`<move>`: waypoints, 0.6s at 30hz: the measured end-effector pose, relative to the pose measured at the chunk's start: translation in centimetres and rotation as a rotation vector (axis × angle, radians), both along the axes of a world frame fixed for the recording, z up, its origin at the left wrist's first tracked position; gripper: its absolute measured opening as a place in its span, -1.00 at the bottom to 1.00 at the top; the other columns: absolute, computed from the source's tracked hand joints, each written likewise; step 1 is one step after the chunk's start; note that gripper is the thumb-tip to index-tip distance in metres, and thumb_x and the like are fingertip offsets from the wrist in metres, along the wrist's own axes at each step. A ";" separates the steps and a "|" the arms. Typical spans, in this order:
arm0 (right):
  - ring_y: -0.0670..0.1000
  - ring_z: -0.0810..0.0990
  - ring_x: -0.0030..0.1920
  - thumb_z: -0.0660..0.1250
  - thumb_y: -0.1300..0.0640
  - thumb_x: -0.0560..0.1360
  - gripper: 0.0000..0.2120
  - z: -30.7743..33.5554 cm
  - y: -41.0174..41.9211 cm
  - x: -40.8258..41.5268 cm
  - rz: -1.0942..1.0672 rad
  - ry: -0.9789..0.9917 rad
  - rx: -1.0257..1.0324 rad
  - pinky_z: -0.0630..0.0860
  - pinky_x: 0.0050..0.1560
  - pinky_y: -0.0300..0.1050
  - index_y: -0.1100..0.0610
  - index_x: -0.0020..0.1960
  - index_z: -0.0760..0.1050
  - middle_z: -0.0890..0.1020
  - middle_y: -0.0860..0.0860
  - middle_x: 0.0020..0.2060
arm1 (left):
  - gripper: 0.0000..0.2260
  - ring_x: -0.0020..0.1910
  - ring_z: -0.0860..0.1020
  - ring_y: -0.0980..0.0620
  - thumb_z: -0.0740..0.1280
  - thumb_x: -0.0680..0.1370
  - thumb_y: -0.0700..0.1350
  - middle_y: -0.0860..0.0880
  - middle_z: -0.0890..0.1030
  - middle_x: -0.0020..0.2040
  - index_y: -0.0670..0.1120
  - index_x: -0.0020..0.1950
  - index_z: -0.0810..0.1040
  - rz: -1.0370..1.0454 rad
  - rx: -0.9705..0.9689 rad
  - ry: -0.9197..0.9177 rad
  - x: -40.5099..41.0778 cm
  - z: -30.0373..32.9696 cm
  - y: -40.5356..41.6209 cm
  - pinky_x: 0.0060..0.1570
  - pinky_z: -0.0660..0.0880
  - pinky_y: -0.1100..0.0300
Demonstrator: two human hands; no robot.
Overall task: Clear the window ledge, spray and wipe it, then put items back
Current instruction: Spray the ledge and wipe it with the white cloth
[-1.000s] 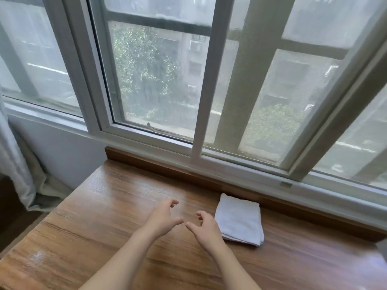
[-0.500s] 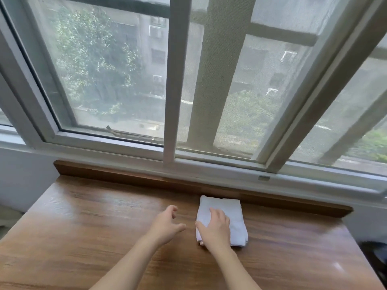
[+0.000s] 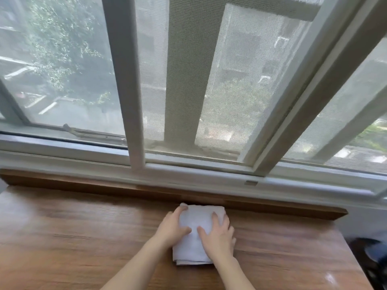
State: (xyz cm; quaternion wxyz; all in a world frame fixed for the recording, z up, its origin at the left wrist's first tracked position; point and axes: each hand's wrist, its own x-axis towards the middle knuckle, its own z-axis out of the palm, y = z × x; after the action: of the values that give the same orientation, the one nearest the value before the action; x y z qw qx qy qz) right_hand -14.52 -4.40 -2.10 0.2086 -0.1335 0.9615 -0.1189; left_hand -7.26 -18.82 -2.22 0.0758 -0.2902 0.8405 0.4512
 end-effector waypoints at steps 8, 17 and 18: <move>0.16 0.24 0.38 0.33 -0.22 0.51 -0.28 -0.4 -0.5 -0.6 -0.026 -0.004 -0.137 0.35 0.33 -0.02 0.01 0.56 0.19 0.11 0.10 0.51 | -0.43 0.26 0.42 -0.01 0.33 0.47 -0.27 -0.04 0.39 0.29 0.03 0.45 0.34 0.035 -0.016 0.099 -1.1 -0.5 -0.2 -0.02 0.28 0.40; 0.07 0.20 0.39 0.36 -0.12 0.53 -0.29 0.6 -6.2 3.6 0.114 -0.017 -0.244 0.41 0.30 -0.09 0.03 0.56 0.15 0.07 0.05 0.50 | -0.41 0.18 0.40 0.09 0.32 0.41 -0.32 0.04 0.40 0.16 0.04 0.41 0.39 0.218 -0.013 0.168 3.8 0.7 -5.1 0.12 0.29 0.37; 0.08 0.19 0.40 0.36 -0.13 0.52 -0.28 0.5 -6.7 4.2 0.138 -0.028 -0.232 0.40 0.32 -0.08 0.02 0.56 0.14 0.05 0.06 0.51 | -0.40 0.21 0.41 0.07 0.31 0.41 -0.32 0.01 0.40 0.20 0.04 0.42 0.38 0.226 -0.020 0.153 4.4 0.5 -5.8 0.15 0.29 0.33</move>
State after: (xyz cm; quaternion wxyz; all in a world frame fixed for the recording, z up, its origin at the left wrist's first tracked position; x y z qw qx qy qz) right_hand -10.35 -11.07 -1.58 0.2127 -0.2209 0.9269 -0.2164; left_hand -2.86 -24.60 -1.67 -0.0427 -0.3486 0.8102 0.4692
